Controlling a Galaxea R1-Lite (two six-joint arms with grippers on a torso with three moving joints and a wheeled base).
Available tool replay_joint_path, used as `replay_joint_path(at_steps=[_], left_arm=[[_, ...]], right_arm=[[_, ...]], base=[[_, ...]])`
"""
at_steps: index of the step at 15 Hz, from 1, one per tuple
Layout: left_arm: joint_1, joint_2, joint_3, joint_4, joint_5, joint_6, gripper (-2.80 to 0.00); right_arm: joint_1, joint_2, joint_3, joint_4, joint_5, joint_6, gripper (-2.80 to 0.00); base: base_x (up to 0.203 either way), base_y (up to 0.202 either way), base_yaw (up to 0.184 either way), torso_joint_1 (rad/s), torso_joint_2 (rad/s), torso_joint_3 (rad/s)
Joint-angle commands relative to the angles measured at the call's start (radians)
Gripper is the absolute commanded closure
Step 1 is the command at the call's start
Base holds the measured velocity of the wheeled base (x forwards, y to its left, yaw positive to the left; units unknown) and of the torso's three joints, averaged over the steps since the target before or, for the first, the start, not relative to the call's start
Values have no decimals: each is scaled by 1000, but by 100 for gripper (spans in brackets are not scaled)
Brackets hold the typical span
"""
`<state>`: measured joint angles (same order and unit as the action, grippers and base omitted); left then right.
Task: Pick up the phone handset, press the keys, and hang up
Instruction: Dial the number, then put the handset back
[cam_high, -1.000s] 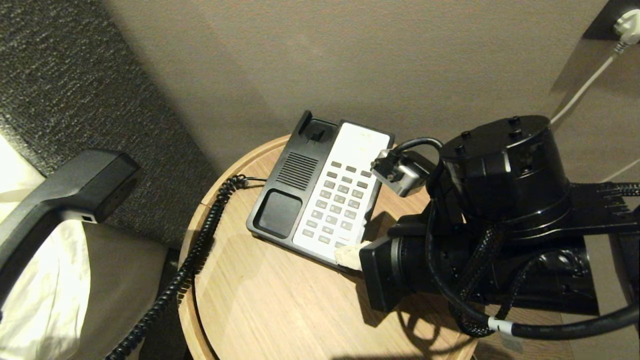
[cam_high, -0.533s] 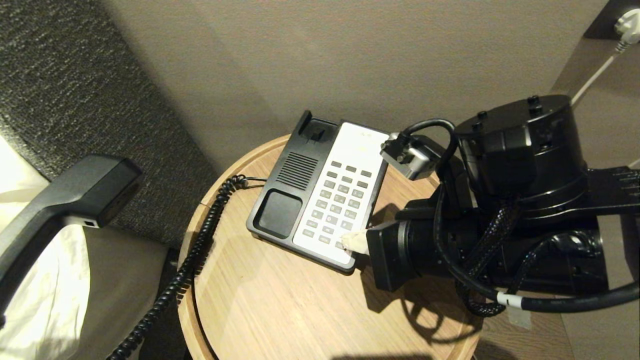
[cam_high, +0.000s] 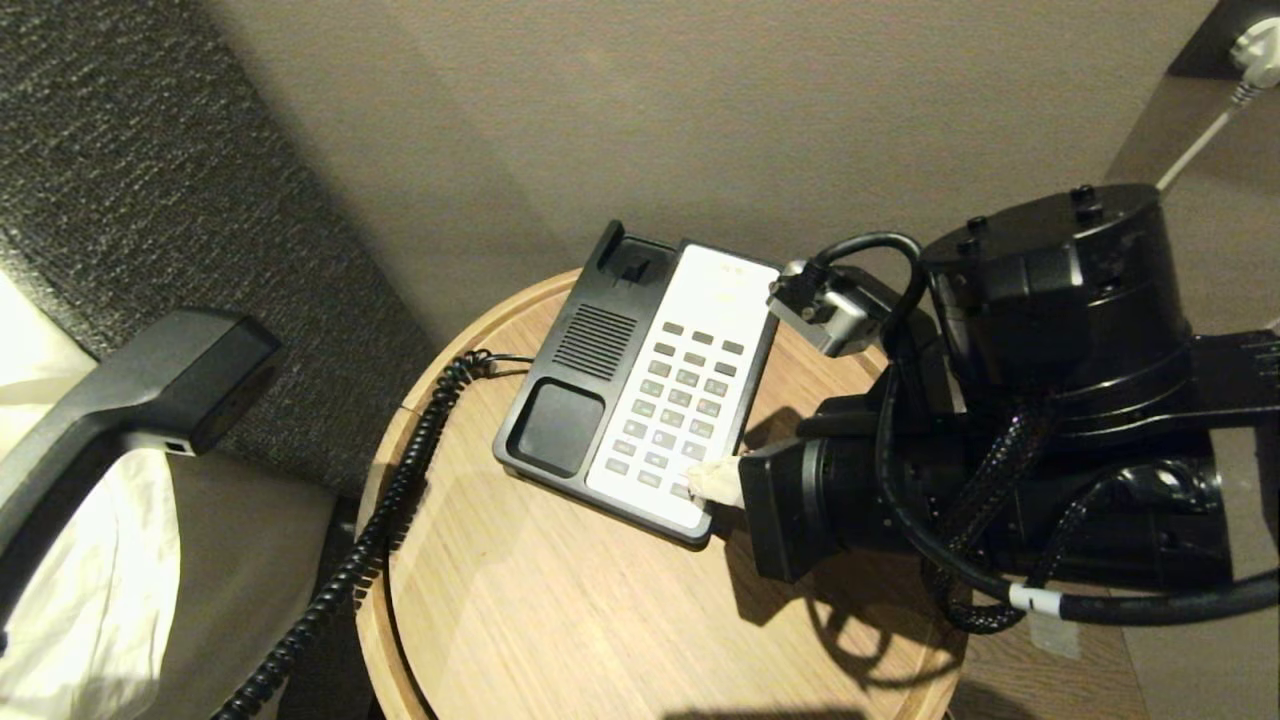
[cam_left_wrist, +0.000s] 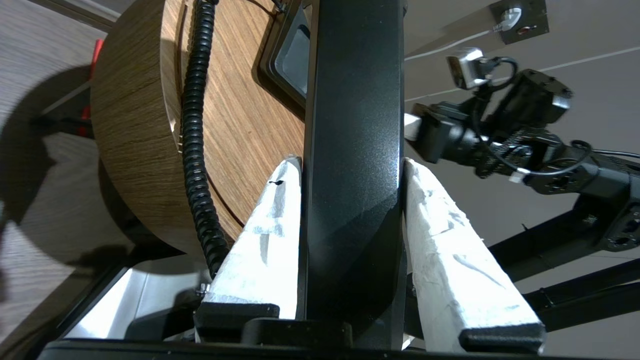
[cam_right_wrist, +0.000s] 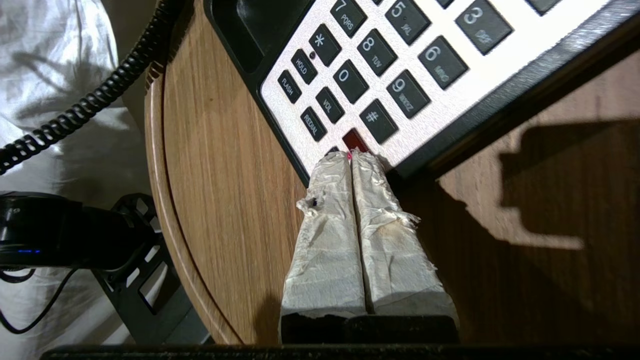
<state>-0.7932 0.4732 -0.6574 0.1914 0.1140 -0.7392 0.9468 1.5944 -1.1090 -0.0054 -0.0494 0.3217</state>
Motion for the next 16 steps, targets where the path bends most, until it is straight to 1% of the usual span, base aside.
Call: replay_joint_path(at_steps=[1,2,3,5,6,7,9,11,13,14,15,16], left_arm=[[2,7,1,2,2,5,0],[3,19,-2,0,3,32,0],[3,37,1,-5,2,74,0],[16,85,42,-29,-9,201,0],[30,124,60,-64,-24,269,0],[35,167,68,-101,-37,324,0],[38,306,44,-167,-31,405,0],[37,467,-8,-228,1,483,0],[35,619,-75,-298,54,598,0],[33,690,-119,-334,89,657,0],[26,757,-178,-364,134,702,0],[19,813,-244,-379,182,728,0]], right_arm=[[-2,-58,7,9,-2,3,0],[-3,-87,12,14,-3,3,0],[-3,-116,20,19,-3,4,0],[-27,-180,47,33,-17,3,0],[-43,-209,56,46,-37,1,0],[-58,-234,58,63,-50,1,0],[-102,-256,48,66,-77,2,0],[-112,-263,36,55,-135,6,0],[-139,-266,48,6,-180,4,0],[-159,-270,56,-13,-194,5,0],[-180,-280,66,-15,-195,5,0],[-185,-289,81,-17,-195,7,0]], base=[[0,0,0,0,0,0],[0,0,0,0,0,0],[0,0,0,0,0,0],[0,0,0,0,0,0],[0,0,0,0,0,0],[0,0,0,0,0,0],[0,0,0,0,0,0],[0,0,0,0,0,0],[0,0,0,0,0,0],[0,0,0,0,0,0],[0,0,0,0,0,0],[0,0,0,0,0,0]])
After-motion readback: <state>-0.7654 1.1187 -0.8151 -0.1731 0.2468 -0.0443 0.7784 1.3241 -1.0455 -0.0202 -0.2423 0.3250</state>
